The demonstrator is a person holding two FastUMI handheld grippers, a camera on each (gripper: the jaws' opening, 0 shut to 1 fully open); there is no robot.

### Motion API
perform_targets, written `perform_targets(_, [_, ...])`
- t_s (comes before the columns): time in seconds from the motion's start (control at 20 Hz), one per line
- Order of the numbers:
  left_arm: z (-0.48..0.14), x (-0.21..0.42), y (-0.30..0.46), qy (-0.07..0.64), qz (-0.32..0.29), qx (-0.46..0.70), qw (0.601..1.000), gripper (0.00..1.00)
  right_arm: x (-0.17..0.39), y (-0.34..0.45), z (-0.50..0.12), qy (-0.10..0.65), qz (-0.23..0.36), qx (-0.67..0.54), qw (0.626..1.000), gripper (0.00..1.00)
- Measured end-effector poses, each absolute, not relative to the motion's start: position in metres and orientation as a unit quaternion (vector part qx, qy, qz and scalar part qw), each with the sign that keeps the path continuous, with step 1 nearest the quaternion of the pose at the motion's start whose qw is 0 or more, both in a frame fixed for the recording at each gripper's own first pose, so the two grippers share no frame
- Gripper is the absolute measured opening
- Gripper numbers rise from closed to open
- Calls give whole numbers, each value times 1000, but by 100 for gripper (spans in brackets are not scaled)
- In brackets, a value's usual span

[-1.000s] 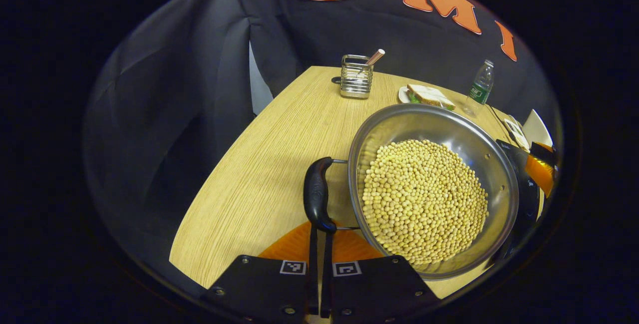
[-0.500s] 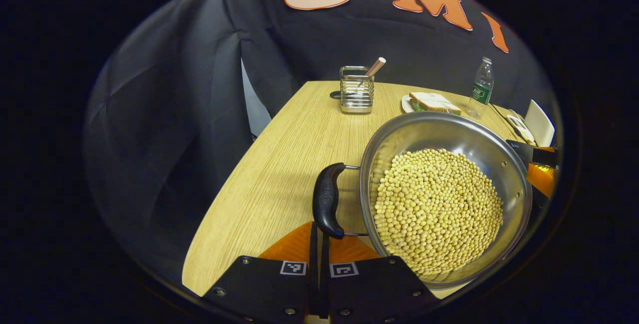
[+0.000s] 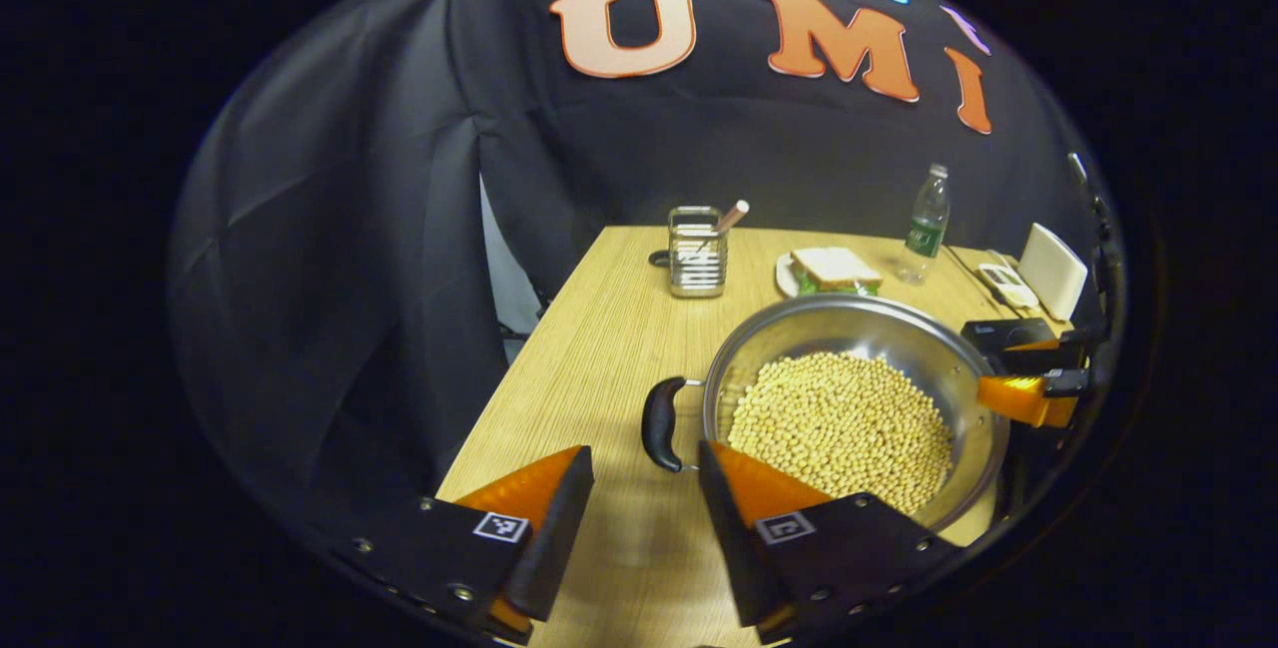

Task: First push the handle of the pot to place it horizontally, then grasp the pot with both hands and set it on the induction cooktop.

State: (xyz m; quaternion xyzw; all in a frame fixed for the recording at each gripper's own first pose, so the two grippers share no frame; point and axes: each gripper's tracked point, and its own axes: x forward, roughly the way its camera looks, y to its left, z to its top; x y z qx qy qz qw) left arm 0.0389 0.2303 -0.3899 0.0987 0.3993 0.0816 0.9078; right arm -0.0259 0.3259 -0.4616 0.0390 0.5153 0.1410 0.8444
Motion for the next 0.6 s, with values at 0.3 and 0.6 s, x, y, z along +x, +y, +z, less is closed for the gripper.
perform_targets(0.3, [-420, 60, 224, 426, 59, 113, 896, 90, -26, 330, -475, 529, 122, 30, 839, 91])
perform_targets(0.6, [-463, 68, 234, 453, 61, 109, 882, 90, -27, 331, -495, 547, 108, 29, 829, 91])
